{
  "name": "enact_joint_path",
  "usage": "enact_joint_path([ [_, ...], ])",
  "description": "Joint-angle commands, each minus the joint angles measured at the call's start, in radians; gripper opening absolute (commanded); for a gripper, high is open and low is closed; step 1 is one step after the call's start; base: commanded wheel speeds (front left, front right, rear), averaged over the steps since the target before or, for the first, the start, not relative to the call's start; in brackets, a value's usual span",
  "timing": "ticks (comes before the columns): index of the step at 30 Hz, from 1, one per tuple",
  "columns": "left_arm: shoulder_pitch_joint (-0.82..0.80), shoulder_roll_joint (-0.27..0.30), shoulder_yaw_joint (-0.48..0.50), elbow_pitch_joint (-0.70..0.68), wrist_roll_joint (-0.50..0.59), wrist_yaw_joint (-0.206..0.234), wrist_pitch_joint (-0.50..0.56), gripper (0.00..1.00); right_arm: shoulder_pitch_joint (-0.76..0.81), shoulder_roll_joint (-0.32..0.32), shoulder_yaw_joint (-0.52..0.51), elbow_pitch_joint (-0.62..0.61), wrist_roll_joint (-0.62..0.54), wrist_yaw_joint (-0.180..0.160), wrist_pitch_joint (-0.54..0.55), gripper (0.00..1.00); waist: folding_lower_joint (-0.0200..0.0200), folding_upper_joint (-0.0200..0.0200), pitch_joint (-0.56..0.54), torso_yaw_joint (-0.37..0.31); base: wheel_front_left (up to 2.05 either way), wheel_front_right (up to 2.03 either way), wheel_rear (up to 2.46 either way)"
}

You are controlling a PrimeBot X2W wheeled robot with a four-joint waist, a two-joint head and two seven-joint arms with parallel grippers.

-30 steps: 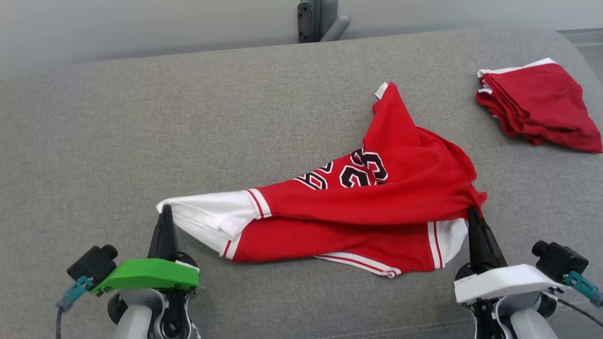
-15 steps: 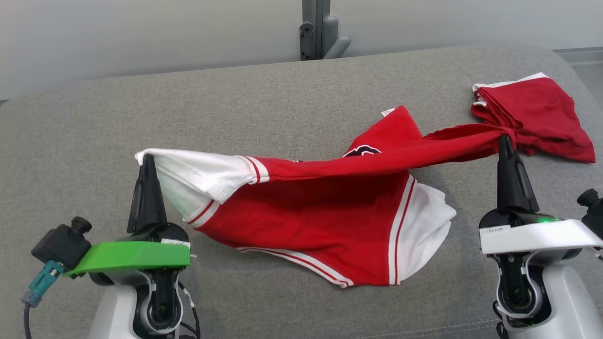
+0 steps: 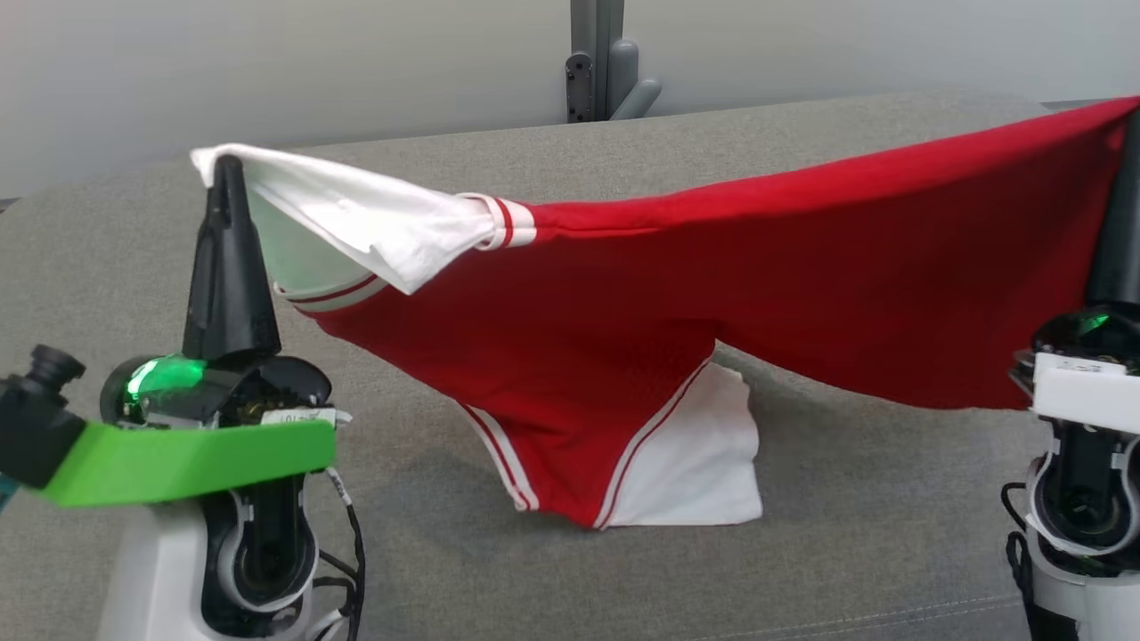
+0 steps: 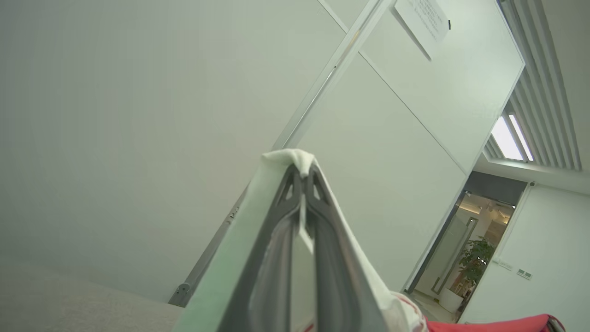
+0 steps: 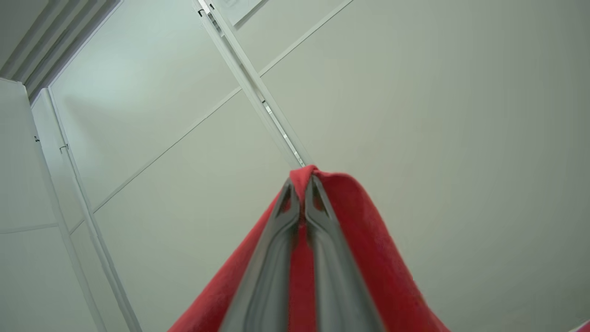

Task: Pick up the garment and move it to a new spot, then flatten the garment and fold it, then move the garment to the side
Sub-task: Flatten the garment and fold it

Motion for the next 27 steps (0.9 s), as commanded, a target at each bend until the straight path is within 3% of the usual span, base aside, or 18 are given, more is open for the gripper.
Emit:
enact_joint_path([
  [1,0.016,0.012,0.004,-0.051,0.002,0.009,0.006,0.00,-0.007,-0.001,-0.014,-0.043,0.012,0.000,-0.002,0.00,0.0000,0.0000,0.000,-0.001,0.00,0.00,0.00],
  [9,0.029,0.045,0.008,-0.353,0.019,0.049,0.061,0.00,0.014,0.002,-0.070,-0.233,0.066,0.000,0.040,0.00,0.0000,0.0000,0.011,0.000,0.00,0.00,0.00],
  [14,-0.009,0.073,-0.003,-0.431,0.028,0.068,0.123,0.00,0.018,0.003,-0.082,-0.274,0.063,0.000,0.079,0.00,0.0000,0.0000,0.045,0.005,0.00,0.00,0.00],
  [21,-0.144,0.101,0.011,-0.279,0.002,0.068,0.186,0.00,-0.079,0.004,-0.056,-0.121,0.037,0.000,0.167,0.00,0.0000,0.0000,0.151,0.007,0.00,0.00,0.00],
  [27,-0.460,0.167,0.013,0.029,0.042,0.059,0.276,0.00,-0.399,0.004,0.001,0.136,-0.045,0.000,0.250,0.00,0.0000,0.0000,0.289,0.002,0.00,0.00,0.00],
])
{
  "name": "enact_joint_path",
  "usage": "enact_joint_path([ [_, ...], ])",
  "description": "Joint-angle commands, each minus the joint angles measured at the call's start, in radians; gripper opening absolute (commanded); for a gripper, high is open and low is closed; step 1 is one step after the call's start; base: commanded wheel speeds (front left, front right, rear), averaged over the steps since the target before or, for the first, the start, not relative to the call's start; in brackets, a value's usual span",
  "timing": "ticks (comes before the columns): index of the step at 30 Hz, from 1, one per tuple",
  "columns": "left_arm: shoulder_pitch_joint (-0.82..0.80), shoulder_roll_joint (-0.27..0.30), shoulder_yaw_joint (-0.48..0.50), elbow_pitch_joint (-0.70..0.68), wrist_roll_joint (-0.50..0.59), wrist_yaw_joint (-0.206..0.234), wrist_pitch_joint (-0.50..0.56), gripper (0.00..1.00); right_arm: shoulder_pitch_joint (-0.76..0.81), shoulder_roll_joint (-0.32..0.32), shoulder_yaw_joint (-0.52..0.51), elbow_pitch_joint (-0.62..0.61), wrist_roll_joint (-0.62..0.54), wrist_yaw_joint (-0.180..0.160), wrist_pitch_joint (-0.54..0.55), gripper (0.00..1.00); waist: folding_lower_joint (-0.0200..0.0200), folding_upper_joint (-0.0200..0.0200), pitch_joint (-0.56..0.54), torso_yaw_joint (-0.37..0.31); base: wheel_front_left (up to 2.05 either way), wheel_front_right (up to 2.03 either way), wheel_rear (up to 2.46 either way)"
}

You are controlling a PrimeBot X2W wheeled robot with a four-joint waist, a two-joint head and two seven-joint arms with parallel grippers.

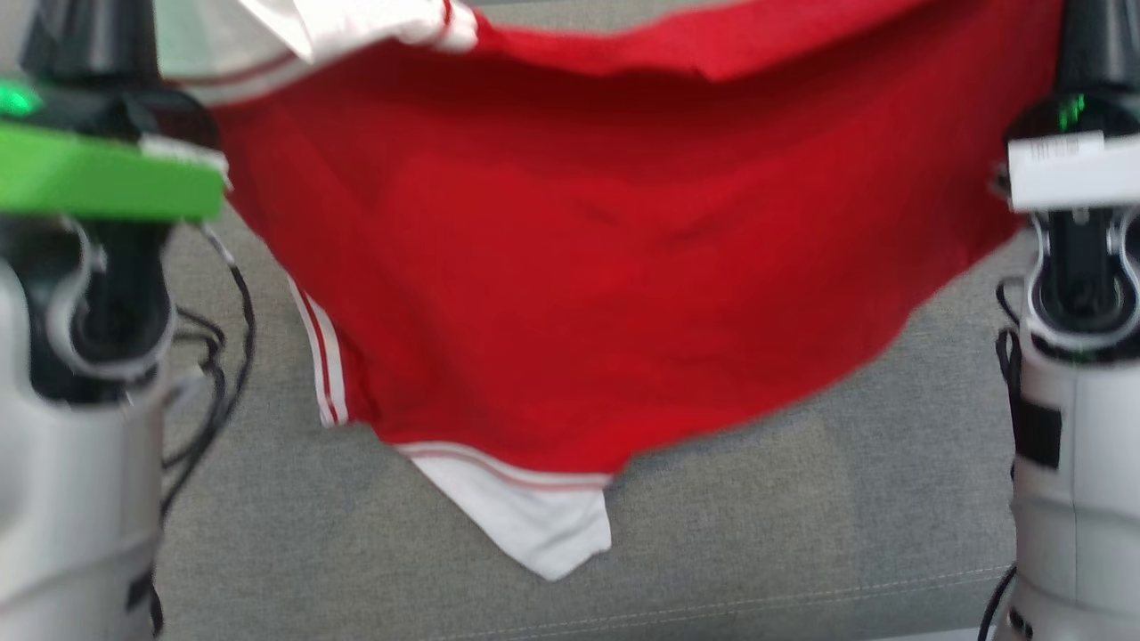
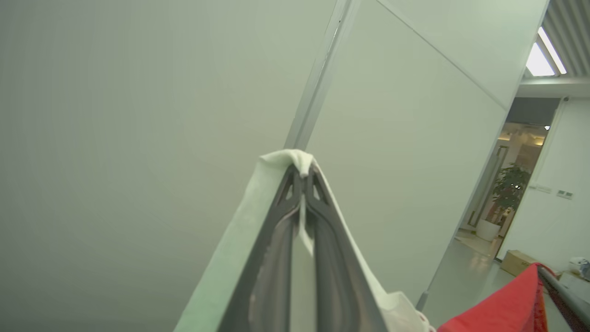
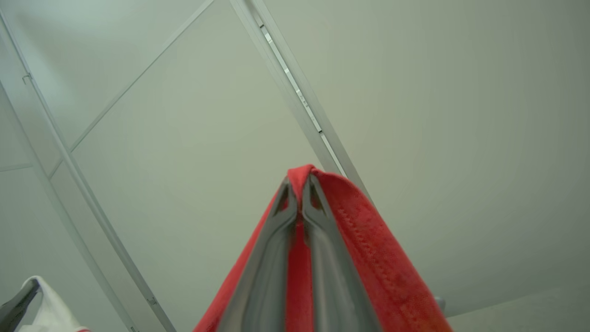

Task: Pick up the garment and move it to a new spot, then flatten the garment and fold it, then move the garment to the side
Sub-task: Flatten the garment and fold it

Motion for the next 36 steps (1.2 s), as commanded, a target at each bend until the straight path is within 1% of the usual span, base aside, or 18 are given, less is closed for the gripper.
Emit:
enact_joint_path([
  [1,-0.075,0.018,0.000,0.041,0.028,0.001,0.008,0.00,-0.071,-0.001,0.010,0.037,-0.013,0.000,0.008,0.00,0.0000,0.0000,0.115,-0.006,0.00,0.00,0.00],
  [2,-0.153,0.032,-0.003,0.102,0.049,-0.002,0.013,0.00,-0.150,-0.001,0.019,0.097,-0.016,0.000,0.012,0.00,0.0000,0.0000,0.141,-0.010,0.00,0.00,0.00],
  [5,-0.381,0.050,-0.006,0.286,0.103,0.001,0.006,0.00,-0.396,0.000,0.059,0.281,-0.090,0.000,-0.021,0.00,0.0000,0.0000,0.199,-0.028,0.00,0.00,0.00],
  [7,-0.530,0.058,-0.003,0.400,0.148,0.010,-0.030,0.00,-0.547,-0.001,0.082,0.413,-0.143,0.000,-0.079,0.00,0.0000,0.0000,0.220,-0.038,0.00,0.00,0.00],
  [9,-0.664,0.051,-0.003,0.494,0.187,0.020,-0.091,0.00,-0.678,-0.002,0.089,0.541,-0.176,0.000,-0.150,0.00,0.0000,0.0000,0.231,-0.043,0.00,0.00,0.00],
  [10,-0.723,0.048,-0.012,0.540,0.215,0.017,-0.125,0.00,-0.739,-0.002,0.085,0.600,-0.189,0.000,-0.193,0.00,0.0000,0.0000,0.235,-0.042,0.00,0.00,0.00],
  [13,-0.866,0.023,-0.032,0.640,0.252,-0.009,-0.230,0.00,-0.877,0.000,0.095,0.753,-0.221,0.000,-0.270,0.00,0.0000,0.0000,0.248,-0.035,0.00,0.00,0.00],
  [15,-0.926,0.013,-0.039,0.697,0.265,-0.032,-0.281,0.00,-0.931,0.000,0.110,0.831,-0.227,0.000,-0.289,0.00,0.0000,0.0000,0.267,-0.027,0.00,0.00,0.00],
  [16,-0.945,0.003,-0.035,0.724,0.256,-0.036,-0.296,0.00,-0.950,0.001,0.120,0.860,-0.225,0.000,-0.294,0.00,0.0000,0.0000,0.281,-0.023,0.00,0.00,0.00],
  [19,-0.963,-0.010,-0.032,0.794,0.249,-0.062,-0.324,0.00,-0.975,-0.001,0.137,0.926,-0.212,0.000,-0.299,0.00,0.0000,0.0000,0.332,-0.008,0.00,0.00,0.00],
  [20,-0.954,-0.012,-0.031,0.813,0.247,-0.072,-0.331,0.00,-0.972,-0.002,0.137,0.934,-0.207,0.000,-0.300,0.00,0.0000,0.0000,0.349,-0.002,0.00,0.00,0.00],
  [21,-0.954,-0.012,-0.031,0.813,0.247,-0.072,-0.331,0.00,-0.972,-0.002,0.137,0.934,-0.207,0.000,-0.300,0.00,0.0000,0.0000,0.349,-0.002,0.00,0.00,0.00],
  [24,-0.912,-0.009,-0.008,0.848,0.228,-0.096,-0.346,0.00,-0.924,-0.001,0.150,0.948,-0.207,0.000,-0.301,0.00,0.0000,0.0000,0.393,0.009,0.00,0.00,0.00],
  [27,-0.853,-0.010,0.023,0.841,0.200,-0.121,-0.353,0.00,-0.880,-0.002,0.154,0.950,-0.210,0.000,-0.301,0.00,0.0000,0.0000,0.420,0.018,0.00,0.00,0.00],
  [31,-0.737,-0.015,0.063,0.758,0.168,-0.144,-0.353,0.00,-0.799,-0.001,0.166,0.955,-0.186,0.000,-0.301,0.00,0.0000,0.0000,0.431,0.026,0.00,0.00,0.00],
  [33,-0.671,-0.014,0.071,0.697,0.145,-0.149,-0.353,0.00,-0.758,-0.001,0.181,0.946,-0.171,0.000,-0.301,0.00,0.0000,0.0000,0.428,0.027,0.00,0.00,0.00],
  [36,-0.577,-0.004,0.056,0.579,0.104,-0.150,-0.353,0.00,-0.693,-0.014,0.197,0.915,-0.128,0.000,-0.301,0.00,0.0000,0.0000,0.417,0.031,0.00,0.00,0.00],
])
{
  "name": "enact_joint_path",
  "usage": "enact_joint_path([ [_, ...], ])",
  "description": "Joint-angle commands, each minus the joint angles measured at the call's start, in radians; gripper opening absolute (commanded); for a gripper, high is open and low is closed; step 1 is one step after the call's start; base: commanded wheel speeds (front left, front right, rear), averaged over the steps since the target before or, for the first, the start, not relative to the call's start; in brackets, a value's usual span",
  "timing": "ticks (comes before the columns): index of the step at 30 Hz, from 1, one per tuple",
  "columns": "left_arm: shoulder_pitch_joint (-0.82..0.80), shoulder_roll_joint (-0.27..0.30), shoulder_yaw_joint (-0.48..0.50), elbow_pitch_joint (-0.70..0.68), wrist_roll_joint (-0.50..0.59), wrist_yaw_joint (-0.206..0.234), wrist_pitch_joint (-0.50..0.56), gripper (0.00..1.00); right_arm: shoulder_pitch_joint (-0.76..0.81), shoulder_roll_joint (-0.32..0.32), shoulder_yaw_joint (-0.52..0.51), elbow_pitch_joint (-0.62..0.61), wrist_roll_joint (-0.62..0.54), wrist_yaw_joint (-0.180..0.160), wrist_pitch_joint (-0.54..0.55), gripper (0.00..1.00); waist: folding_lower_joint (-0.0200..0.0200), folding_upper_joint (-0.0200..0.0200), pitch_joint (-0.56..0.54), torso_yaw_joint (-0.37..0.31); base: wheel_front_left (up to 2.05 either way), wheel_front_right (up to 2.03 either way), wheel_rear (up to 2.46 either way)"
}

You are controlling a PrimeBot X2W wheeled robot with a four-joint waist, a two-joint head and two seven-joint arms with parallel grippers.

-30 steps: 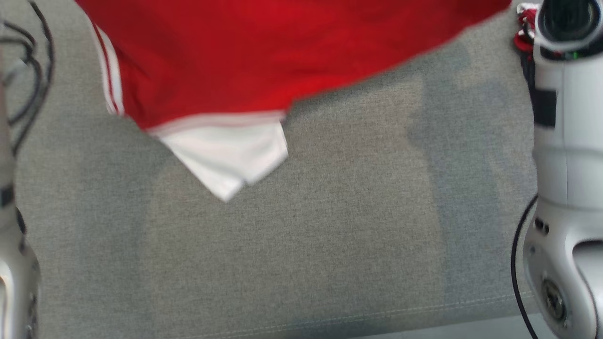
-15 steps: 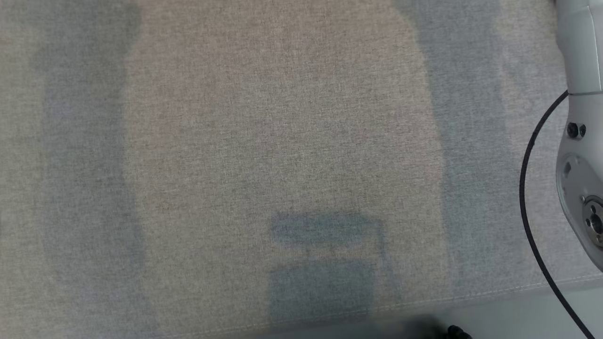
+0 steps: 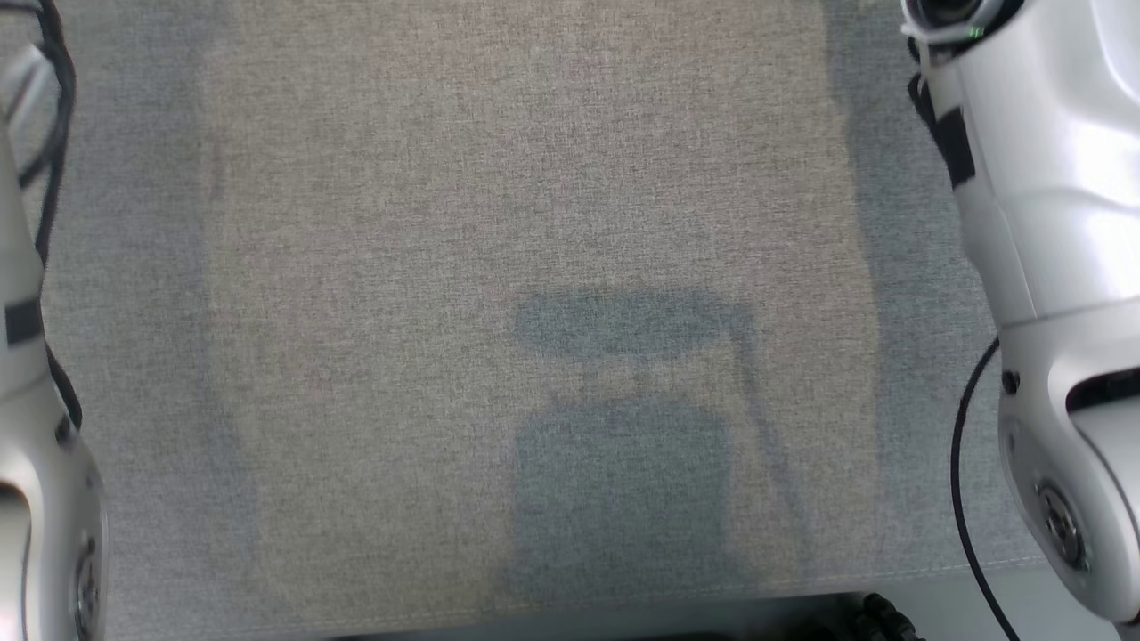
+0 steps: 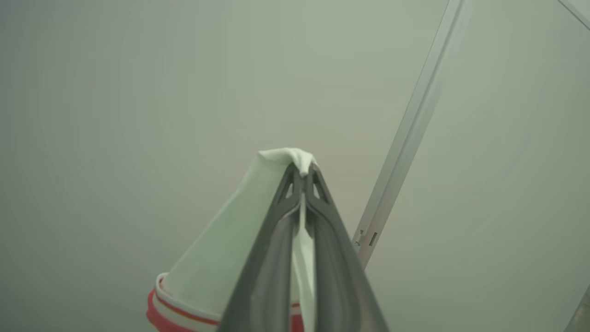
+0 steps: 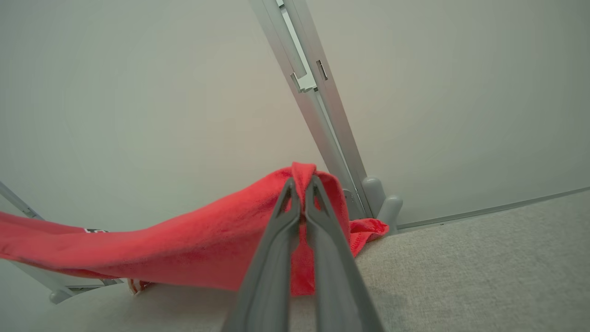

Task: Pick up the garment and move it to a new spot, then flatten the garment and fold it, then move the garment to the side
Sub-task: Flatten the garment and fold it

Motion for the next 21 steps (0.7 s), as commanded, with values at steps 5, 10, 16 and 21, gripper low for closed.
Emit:
enact_joint_path([
  [5,0.209,0.045,0.002,-0.220,-0.070,-0.004,-0.003,0.00,0.150,-0.037,0.043,-0.090,0.094,0.000,-0.003,0.00,-0.0003,0.0000,-0.045,0.000,0.00,0.00,0.00],
  [10,0.490,0.051,0.039,-0.430,-0.095,-0.004,-0.004,0.00,0.352,-0.097,0.080,-0.230,0.153,0.000,-0.004,0.00,-0.0003,0.0000,-0.103,0.012,0.00,0.00,0.00],
  [16,0.865,-0.030,0.095,-0.627,-0.057,-0.004,-0.004,0.00,0.681,-0.140,0.029,-0.445,0.168,0.000,-0.004,0.00,-0.0003,0.0000,-0.187,0.046,0.00,0.00,0.00],
  [21,1.118,-0.139,0.149,-0.688,-0.020,-0.004,-0.004,0.00,0.952,-0.098,-0.025,-0.590,0.143,-0.001,-0.004,0.00,-0.0003,0.0000,-0.258,0.061,0.00,0.00,0.00],
])
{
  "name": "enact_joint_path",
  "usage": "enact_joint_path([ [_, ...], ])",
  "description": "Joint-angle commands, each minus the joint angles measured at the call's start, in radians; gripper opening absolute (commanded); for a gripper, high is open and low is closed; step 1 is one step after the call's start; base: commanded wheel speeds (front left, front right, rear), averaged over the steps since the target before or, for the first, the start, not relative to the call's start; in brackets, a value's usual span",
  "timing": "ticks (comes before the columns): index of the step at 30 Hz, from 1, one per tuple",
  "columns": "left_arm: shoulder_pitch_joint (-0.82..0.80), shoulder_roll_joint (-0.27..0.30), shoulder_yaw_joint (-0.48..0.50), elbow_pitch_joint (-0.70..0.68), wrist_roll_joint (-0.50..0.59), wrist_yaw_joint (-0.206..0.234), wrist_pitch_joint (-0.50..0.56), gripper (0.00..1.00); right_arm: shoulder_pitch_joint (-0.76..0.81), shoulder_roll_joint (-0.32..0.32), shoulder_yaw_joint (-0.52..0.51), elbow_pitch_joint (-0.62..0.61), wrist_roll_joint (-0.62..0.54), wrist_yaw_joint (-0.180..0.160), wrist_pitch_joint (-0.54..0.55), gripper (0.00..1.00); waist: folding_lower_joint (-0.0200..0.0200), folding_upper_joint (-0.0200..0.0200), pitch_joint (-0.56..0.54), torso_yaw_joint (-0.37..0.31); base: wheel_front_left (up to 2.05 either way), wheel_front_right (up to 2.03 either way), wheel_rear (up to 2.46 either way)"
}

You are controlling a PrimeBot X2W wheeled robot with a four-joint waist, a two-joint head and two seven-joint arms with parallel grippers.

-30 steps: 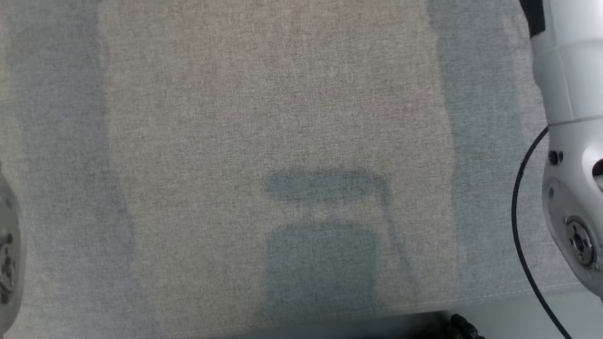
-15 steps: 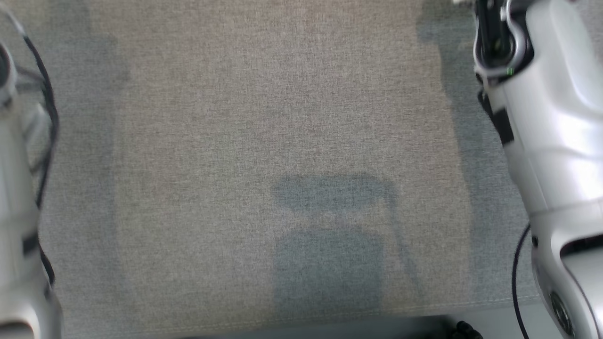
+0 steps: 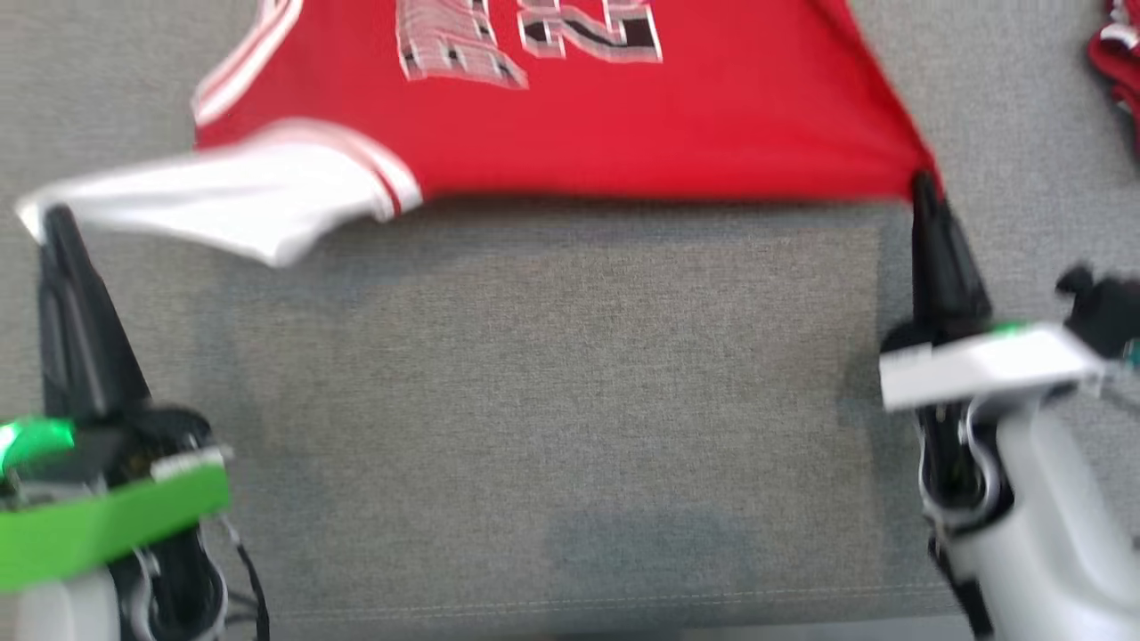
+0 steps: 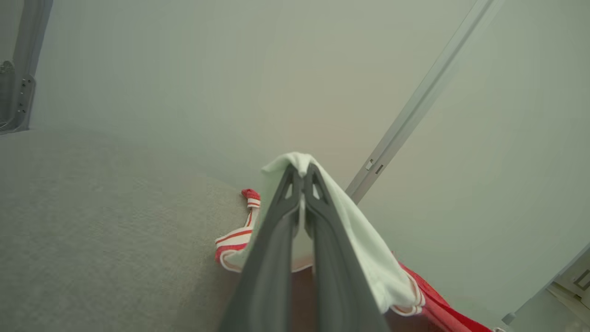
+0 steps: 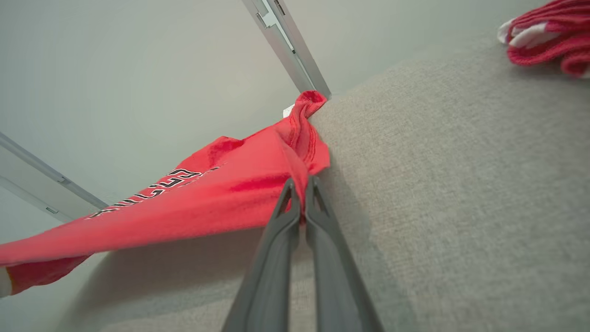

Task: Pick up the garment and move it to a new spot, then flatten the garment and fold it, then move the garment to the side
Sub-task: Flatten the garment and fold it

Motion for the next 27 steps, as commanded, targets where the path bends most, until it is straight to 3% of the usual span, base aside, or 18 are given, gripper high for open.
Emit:
enact_joint_path([
  [1,0.061,-0.009,0.013,-0.013,0.047,-0.002,-0.003,0.00,0.075,0.008,-0.016,-0.032,-0.014,-0.001,-0.004,0.00,0.0000,-0.0001,-0.070,0.027,0.00,0.00,0.00],
  [9,0.265,-0.043,-0.042,0.013,0.133,-0.002,-0.003,0.00,0.316,0.061,-0.071,-0.122,-0.038,-0.001,-0.004,0.00,0.0000,-0.0001,-0.153,0.042,0.00,0.00,0.00],
  [14,0.376,-0.046,-0.037,0.023,0.081,-0.002,-0.003,0.00,0.433,0.084,-0.068,-0.154,-0.020,-0.001,-0.004,0.00,0.0000,-0.0001,-0.206,0.044,0.00,0.00,0.00],
  [27,0.460,-0.046,-0.034,0.011,0.071,-0.001,-0.003,0.00,0.525,0.100,-0.025,-0.131,0.028,-0.001,-0.004,0.00,0.0000,-0.0001,-0.288,0.013,0.00,0.00,0.00],
])
